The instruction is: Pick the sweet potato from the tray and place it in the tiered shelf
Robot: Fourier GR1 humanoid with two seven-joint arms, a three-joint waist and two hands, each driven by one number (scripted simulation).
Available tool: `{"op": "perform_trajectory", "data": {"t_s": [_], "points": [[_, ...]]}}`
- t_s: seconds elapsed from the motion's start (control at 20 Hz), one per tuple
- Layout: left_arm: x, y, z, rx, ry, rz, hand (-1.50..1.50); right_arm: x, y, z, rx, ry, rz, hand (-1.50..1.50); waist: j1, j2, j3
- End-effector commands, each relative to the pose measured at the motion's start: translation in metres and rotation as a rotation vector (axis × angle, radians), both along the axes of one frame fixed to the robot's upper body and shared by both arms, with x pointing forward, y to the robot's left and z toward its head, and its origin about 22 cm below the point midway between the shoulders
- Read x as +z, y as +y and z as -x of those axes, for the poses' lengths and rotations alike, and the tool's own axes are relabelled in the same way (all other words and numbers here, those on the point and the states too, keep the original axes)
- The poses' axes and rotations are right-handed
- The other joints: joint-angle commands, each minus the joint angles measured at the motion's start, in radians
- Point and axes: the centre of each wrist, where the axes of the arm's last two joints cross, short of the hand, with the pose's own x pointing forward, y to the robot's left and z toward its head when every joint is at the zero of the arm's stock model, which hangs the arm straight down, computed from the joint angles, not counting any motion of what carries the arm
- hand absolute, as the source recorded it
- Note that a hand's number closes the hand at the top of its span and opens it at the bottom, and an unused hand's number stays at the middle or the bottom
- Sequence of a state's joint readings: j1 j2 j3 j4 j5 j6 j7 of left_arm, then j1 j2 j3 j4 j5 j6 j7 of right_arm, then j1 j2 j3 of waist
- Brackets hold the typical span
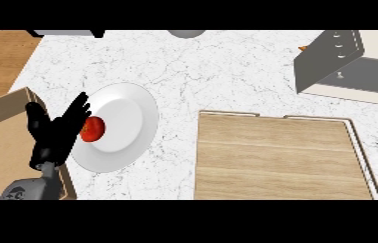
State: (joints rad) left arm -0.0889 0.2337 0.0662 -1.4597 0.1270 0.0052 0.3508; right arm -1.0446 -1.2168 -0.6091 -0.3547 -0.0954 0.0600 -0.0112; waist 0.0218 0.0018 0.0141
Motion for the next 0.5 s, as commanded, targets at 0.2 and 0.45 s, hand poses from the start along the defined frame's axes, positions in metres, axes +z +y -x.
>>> {"op": "perform_trajectory", "data": {"t_s": [0.2, 0.45], "points": [[-0.029, -0.005, 0.02, -0.007, 0.073, 0.055, 0.0, -0.02, -0.043, 0.058, -0.044, -0.019, -0.101, -1.5, 0.002, 0.014, -0.008], [-0.036, 0.001, 0.015, 0.033, 0.082, 0.059, 0.0, -0.022, -0.059, 0.093, 0.032, -0.028, -0.089, -1.5, -0.023, 0.012, -0.008]]}}
